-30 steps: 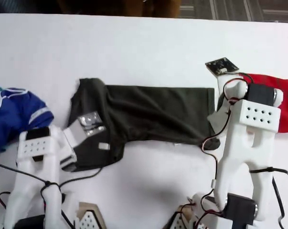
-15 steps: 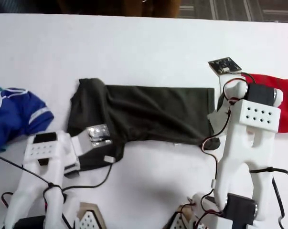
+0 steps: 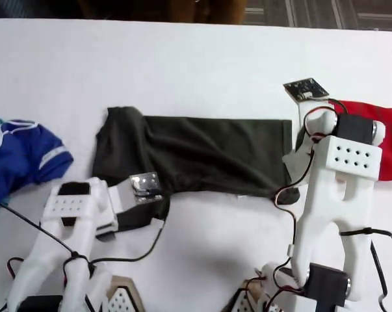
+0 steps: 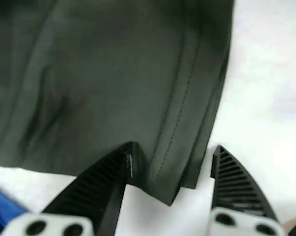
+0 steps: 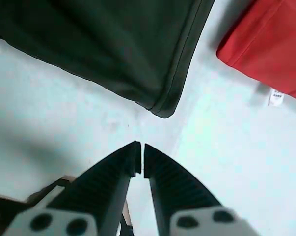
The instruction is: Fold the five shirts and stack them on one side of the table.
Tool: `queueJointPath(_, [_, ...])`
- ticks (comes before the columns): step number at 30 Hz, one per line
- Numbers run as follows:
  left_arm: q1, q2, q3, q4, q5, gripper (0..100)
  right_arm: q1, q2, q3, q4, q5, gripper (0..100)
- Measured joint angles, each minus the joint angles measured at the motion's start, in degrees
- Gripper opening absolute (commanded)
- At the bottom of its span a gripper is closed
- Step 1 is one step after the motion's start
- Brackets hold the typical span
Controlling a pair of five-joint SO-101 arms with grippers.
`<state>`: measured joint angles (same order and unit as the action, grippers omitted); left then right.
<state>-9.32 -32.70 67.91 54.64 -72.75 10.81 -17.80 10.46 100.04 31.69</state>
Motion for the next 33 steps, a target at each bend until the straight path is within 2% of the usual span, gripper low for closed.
queueJointPath(3, [0.9, 0.0, 0.1, -1.1, 0.5, 22, 0.0, 0.0, 0.0, 0.0, 0.0, 1.9])
queueJointPath(10, [1.8, 0.0, 1.8, -2.3, 3.8, 2, 0.0, 0.0, 0.0, 0.0, 0.0, 1.9])
queueJointPath(19, [2.2, 0.1, 1.8, -0.6, 5.0, 3, 0.0, 0.0, 0.0, 0.0, 0.0, 1.9])
queueJointPath(26, [2.2, 0.0, -3.1, 7.3, 5.4, 19, 0.0, 0.0, 0.0, 0.0, 0.0, 1.9])
queueJointPath(29, [2.2, 0.0, -4.1, 7.6, 5.4, 17, 0.0, 0.0, 0.0, 0.0, 0.0, 1.9])
queueJointPath(33, [2.2, 0.0, -4.1, 5.3, 8.0, 6, 0.0, 0.0, 0.0, 0.0, 0.0, 1.9])
